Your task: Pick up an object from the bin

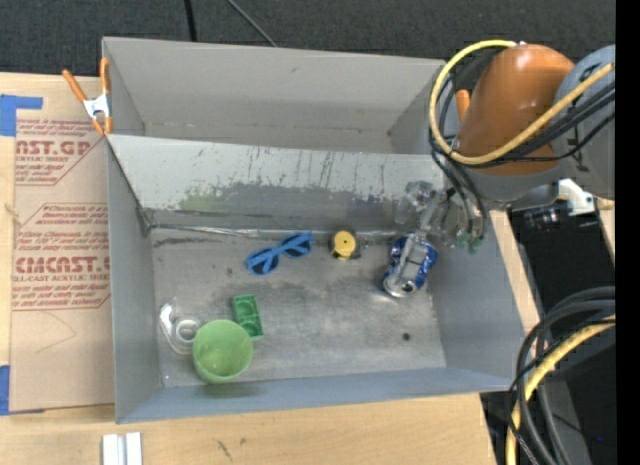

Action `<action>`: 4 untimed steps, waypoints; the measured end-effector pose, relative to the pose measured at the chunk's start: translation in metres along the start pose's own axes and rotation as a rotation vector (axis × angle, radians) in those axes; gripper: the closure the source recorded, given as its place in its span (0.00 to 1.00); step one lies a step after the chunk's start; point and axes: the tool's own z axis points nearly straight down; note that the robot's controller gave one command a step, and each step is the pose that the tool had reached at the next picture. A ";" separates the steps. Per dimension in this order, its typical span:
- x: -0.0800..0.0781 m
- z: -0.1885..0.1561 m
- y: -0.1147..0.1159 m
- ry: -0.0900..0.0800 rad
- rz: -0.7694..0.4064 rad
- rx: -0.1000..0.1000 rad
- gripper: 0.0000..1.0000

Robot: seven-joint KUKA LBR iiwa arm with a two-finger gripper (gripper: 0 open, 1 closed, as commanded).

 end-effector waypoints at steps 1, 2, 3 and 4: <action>-0.014 0.092 0.000 0.008 0.092 0.001 0.00; -0.023 0.138 -0.063 -0.002 -0.153 -0.002 0.00; -0.025 0.134 -0.062 -0.008 -0.153 -0.002 1.00; -0.043 0.014 -0.062 -0.010 -0.162 -0.001 1.00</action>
Offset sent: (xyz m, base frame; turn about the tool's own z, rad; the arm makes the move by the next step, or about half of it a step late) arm 0.0147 -0.0063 -0.0873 0.0932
